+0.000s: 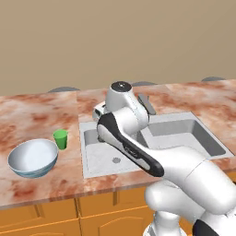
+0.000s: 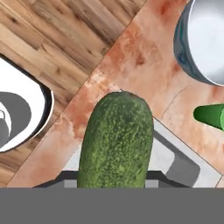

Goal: Pick the cucumber from the sink and place it in the bowl. Then pick the bowl and place it in the microwave. Then close the microwave door and press the start button.

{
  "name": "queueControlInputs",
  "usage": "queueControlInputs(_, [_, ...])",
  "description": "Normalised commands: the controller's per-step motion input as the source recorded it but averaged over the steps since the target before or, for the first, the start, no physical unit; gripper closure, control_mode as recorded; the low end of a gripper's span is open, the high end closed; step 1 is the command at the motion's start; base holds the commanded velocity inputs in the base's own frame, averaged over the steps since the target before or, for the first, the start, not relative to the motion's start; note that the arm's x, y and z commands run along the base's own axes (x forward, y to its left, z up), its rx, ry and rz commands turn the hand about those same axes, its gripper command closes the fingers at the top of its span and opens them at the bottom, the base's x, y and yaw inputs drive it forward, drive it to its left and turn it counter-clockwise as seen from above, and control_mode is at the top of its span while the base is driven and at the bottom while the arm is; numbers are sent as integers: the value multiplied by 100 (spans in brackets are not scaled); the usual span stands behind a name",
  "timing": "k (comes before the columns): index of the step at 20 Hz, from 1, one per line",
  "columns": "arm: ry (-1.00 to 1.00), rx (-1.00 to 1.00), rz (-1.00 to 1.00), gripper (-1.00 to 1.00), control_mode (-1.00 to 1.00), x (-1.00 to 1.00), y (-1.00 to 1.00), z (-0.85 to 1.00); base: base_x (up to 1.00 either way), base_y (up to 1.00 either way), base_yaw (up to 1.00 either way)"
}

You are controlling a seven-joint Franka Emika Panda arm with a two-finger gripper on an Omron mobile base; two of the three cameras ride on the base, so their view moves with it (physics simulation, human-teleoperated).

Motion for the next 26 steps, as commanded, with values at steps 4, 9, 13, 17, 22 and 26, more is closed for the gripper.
queueControlInputs(4, [6, -1, 36, 100, -100, 7, 100, -1, 0, 0, 0])
queueControlInputs(9, [0, 0, 41, 100, -100, 1, 100, -19, 0, 0, 0])
queueControlInputs(13, [2, -1, 29, 100, -100, 29, 100, 0, 0, 0, 0])
queueControlInputs(17, [0, -7, 17, 100, -100, 49, 100, -1, 0, 0, 0])
queueControlInputs(22, [2, -10, 8, 100, -100, 60, 90, -18, 0, 0, 0])
queueControlInputs(26, [5, -6, 0, 100, -100, 53, 39, -52, 0, 0, 0])
